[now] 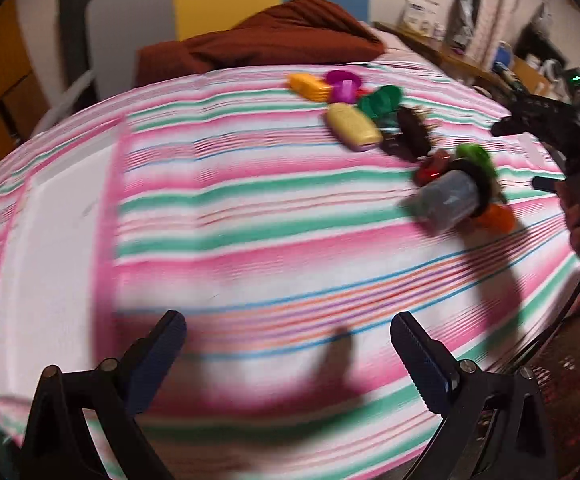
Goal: Organize rigid objects
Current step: 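Move both tools from the white tray over to the toy pile, then grasp the black cup with clear lid with the left tool while the right tool approaches the green device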
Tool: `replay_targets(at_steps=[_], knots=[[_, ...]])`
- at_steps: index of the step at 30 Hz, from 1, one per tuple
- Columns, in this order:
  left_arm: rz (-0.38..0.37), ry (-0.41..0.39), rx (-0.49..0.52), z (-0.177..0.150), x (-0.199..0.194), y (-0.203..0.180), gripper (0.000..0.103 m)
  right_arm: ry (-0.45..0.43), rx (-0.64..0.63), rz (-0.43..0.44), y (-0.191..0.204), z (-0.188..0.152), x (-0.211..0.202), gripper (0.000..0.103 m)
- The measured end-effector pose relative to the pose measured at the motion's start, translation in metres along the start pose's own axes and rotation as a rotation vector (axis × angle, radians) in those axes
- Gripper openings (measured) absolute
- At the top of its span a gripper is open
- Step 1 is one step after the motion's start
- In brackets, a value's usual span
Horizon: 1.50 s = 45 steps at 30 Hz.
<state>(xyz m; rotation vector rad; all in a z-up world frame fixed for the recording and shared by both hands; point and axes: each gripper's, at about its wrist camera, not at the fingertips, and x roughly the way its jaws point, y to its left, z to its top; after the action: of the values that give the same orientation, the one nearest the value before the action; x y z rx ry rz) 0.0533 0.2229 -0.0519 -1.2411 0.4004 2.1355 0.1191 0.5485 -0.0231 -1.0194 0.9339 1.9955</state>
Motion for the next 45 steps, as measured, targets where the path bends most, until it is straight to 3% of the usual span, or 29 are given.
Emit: replay_targets(at_steps=[4, 7, 12, 15, 18, 21, 23, 30, 40, 45], knots=[[-0.08, -0.127, 0.069, 0.026, 0.004, -0.026, 0.103, -0.025, 0.015, -0.025, -0.004, 0.003, -0.003, 0.098], [-0.09, -0.2, 0.165, 0.045, 0.009, -0.049, 0.103, -0.042, 0.034, -0.038, -0.01, 0.006, -0.006, 0.098], [-0.069, -0.195, 0.354, 0.069, 0.035, -0.089, 0.102, -0.071, 0.075, -0.062, -0.021, 0.013, -0.009, 0.098], [-0.094, -0.174, 0.423, 0.075, 0.049, -0.101, 0.089, -0.075, 0.104, -0.064, -0.028, 0.015, -0.009, 0.098], [-0.181, -0.163, 0.42, 0.076, 0.056, -0.102, 0.085, -0.05, 0.115, -0.037, -0.028, 0.014, -0.005, 0.098], [-0.208, -0.166, 0.426, 0.071, 0.063, -0.105, 0.078, -0.031, 0.094, -0.005, -0.022, 0.012, -0.002, 0.097], [-0.236, -0.157, 0.416, 0.067, 0.067, -0.104, 0.062, -0.024, 0.075, 0.001, -0.016, 0.01, 0.001, 0.096], [-0.305, -0.16, 0.358, 0.066, 0.072, -0.098, 0.06, 0.002, 0.018, 0.001, -0.003, 0.006, 0.007, 0.095], [-0.217, -0.2, 0.257, 0.038, 0.055, -0.058, 0.06, 0.078, -0.072, -0.01, 0.013, -0.002, 0.022, 0.094], [-0.184, -0.192, 0.18, 0.02, 0.049, -0.035, 0.056, 0.123, -0.148, -0.032, 0.024, -0.008, 0.031, 0.074]])
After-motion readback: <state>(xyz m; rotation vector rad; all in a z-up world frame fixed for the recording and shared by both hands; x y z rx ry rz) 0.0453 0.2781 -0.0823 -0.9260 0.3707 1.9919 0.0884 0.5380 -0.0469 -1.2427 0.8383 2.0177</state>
